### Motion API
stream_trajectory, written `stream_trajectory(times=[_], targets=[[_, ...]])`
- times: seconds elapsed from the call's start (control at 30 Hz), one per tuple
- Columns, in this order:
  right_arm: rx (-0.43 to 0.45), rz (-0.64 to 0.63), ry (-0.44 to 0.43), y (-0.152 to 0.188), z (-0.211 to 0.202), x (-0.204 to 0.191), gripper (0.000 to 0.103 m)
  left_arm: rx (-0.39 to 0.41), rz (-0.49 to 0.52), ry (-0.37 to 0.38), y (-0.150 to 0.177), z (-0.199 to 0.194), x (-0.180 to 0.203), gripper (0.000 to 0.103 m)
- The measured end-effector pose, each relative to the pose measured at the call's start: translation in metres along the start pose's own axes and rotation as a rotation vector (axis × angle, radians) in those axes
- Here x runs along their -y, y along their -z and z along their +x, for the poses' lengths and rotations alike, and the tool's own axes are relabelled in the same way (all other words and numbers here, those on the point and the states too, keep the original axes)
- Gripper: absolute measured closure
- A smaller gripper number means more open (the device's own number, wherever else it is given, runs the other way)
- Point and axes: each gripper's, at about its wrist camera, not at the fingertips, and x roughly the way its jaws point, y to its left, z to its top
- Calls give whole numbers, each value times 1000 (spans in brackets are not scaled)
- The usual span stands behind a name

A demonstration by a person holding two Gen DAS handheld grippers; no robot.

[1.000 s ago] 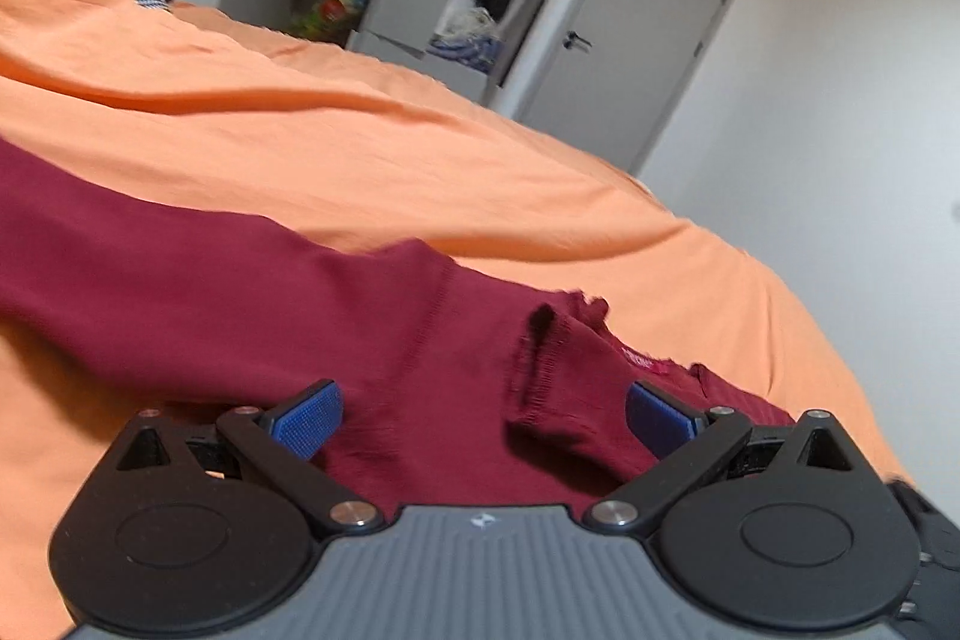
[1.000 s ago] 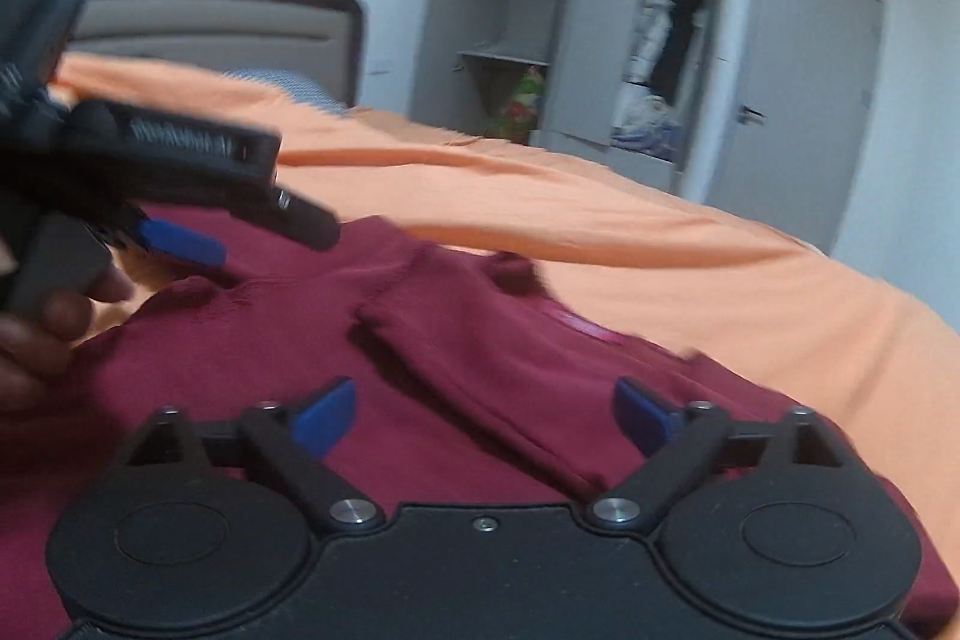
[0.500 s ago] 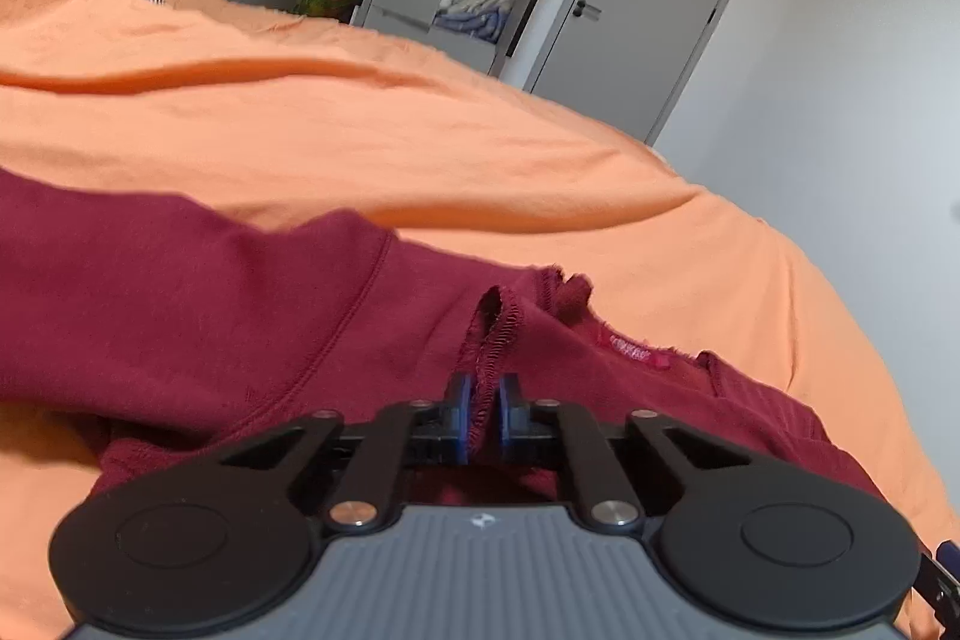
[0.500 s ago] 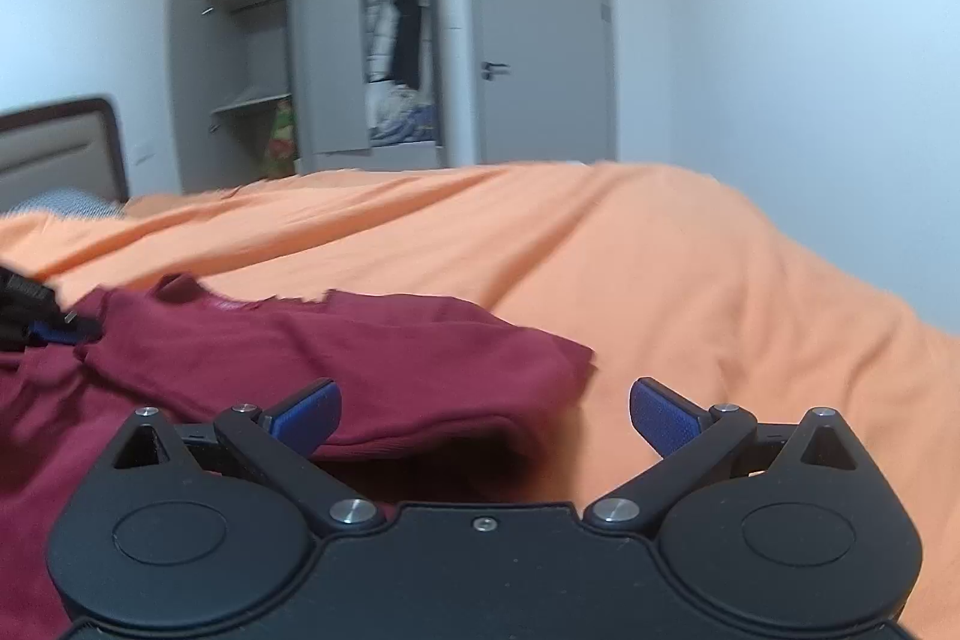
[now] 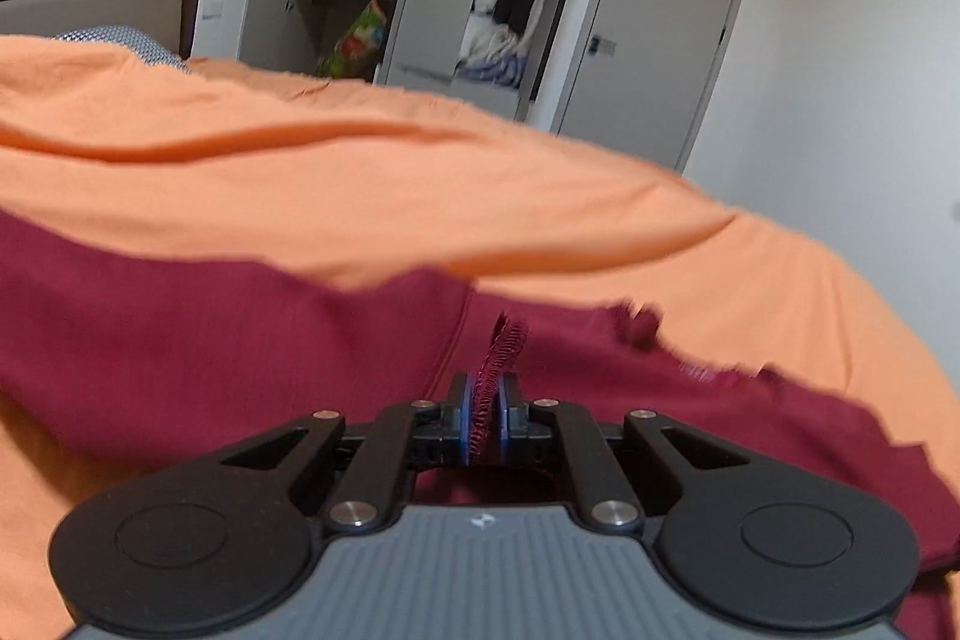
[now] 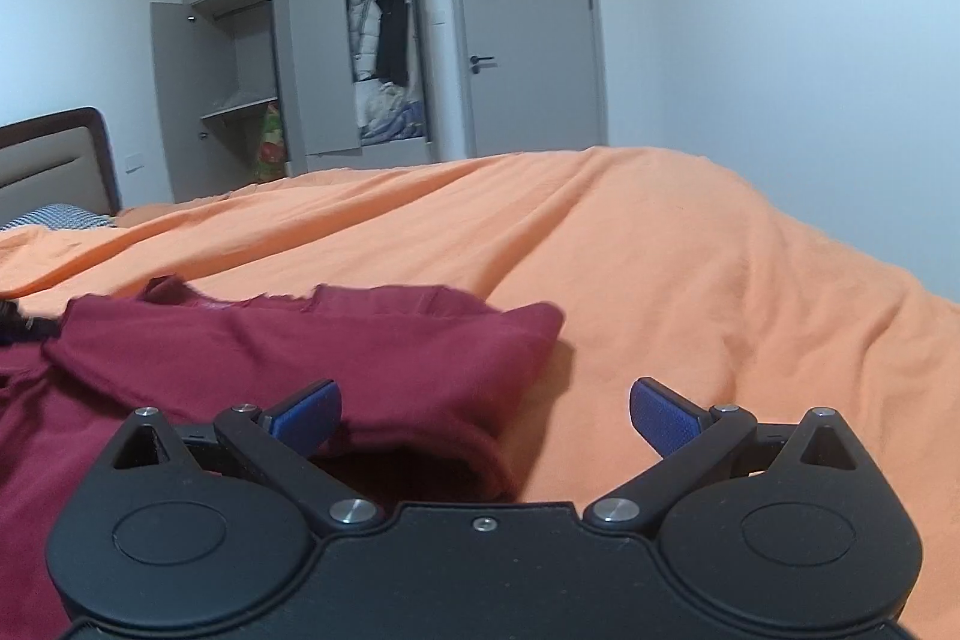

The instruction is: Fold small clothes

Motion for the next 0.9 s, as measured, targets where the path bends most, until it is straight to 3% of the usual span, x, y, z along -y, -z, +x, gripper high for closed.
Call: stream_trajectory(times=[0.2,0.3,0.47,0.5,0.57,0.6,0.63,0.73,0.9], targets=[[-46,-32,235,1,17,4,1,-20,21,-14,11,7,-2,93],[-106,-52,253,12,23,6,1,-26,19,-12,12,8,-3,92],[-114,-63,267,26,29,5,1,-41,14,-8,12,7,-3,87],[-108,-72,272,27,28,4,1,-48,8,-4,11,5,-3,80],[-101,-82,275,27,29,2,1,-54,-5,19,8,-1,-4,53],[-98,-83,276,27,28,1,1,-52,-17,28,7,-5,-4,27],[-97,-81,275,27,28,1,1,-44,-26,32,6,-10,-4,12],[-91,-72,271,27,28,4,1,-7,-25,12,2,-29,-4,0],[-60,-86,279,29,21,-1,1,23,-10,-53,-5,-56,-20,0]])
